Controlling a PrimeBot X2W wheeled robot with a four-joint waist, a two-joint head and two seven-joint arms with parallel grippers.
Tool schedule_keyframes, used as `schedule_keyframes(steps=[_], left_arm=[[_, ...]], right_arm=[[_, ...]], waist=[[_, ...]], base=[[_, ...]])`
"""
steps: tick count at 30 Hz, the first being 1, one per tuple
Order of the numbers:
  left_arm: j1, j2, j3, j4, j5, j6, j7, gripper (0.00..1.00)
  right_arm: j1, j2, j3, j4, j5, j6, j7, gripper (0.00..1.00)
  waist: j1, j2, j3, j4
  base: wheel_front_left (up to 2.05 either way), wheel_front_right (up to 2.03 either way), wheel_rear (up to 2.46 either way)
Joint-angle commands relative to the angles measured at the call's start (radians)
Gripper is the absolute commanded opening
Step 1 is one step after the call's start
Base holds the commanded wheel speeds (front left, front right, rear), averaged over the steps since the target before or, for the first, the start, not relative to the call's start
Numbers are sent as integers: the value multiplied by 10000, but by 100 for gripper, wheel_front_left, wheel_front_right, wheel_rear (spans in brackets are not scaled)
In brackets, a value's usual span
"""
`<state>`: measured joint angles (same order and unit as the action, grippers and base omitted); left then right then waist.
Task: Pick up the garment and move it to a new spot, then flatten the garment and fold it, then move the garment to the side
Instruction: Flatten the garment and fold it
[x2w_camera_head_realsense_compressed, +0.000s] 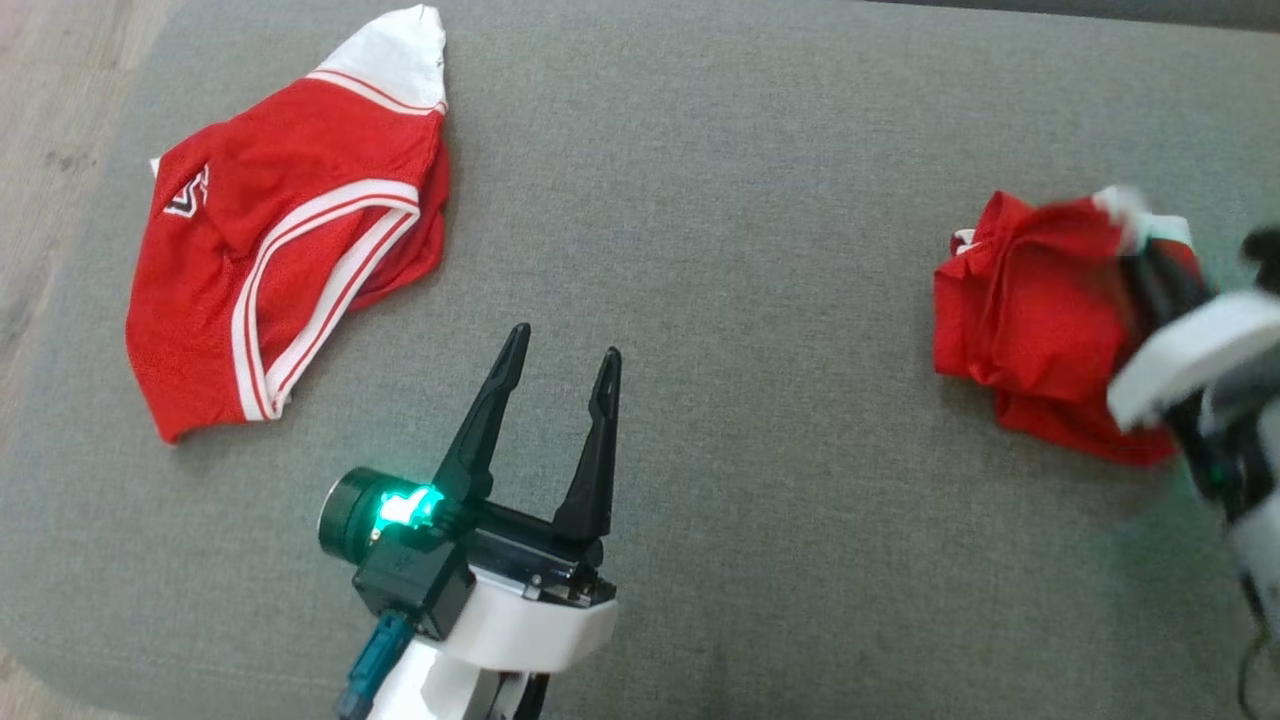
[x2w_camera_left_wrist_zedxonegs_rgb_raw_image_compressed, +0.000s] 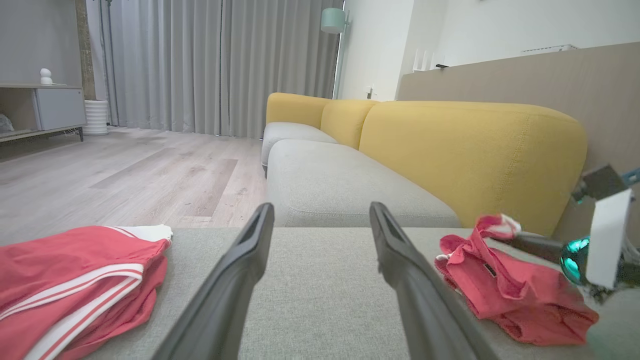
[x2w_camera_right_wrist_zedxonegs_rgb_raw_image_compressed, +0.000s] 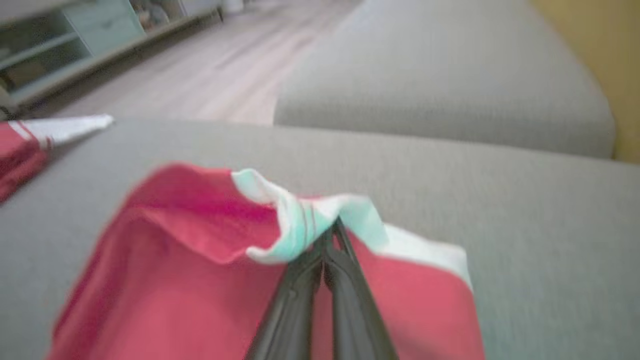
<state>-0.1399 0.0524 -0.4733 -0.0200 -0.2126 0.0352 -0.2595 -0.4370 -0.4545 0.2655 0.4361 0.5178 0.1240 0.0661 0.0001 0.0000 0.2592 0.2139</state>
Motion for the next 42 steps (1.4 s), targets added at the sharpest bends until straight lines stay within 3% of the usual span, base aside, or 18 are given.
schedule_keyframes(steps=[1,5,10,19,25,32,37,42], left_arm=[[-373,-22,239,-343,-74,48,-22,100],[-402,-22,205,-305,-112,77,-22,100],[-415,-22,213,-347,-129,119,-22,100],[-545,-22,142,-403,-222,111,-22,100],[-699,-22,112,-414,-263,163,-22,100],[-588,-22,213,-375,-281,190,-22,100],[-528,-22,225,-360,-290,189,-22,100],[-462,-22,286,-299,-264,150,-22,100]], right_arm=[[-488,-158,146,-348,132,67,-501,0],[-1151,36,421,84,131,67,-2302,0],[-938,294,639,684,52,67,-2911,0],[-137,1662,868,1433,-1433,67,-3253,0],[-83,2175,301,2220,-2447,67,-3274,0],[661,2608,-804,286,-3048,67,-3276,0],[1283,2893,-633,-72,-3061,67,-3277,0],[1267,3092,290,1204,-2553,67,-3277,0]], waist=[[-1,0,31,-1],[-1,0,67,-84],[-1,0,87,-231],[-1,0,492,-170],[-1,0,616,51],[-1,0,363,63],[-1,0,192,28],[-1,0,13,-79]], base=[[0,0,0],[0,0,0],[0,0,0],[0,0,0],[0,0,0],[0,0,0],[0,0,0],[0,0,0]])
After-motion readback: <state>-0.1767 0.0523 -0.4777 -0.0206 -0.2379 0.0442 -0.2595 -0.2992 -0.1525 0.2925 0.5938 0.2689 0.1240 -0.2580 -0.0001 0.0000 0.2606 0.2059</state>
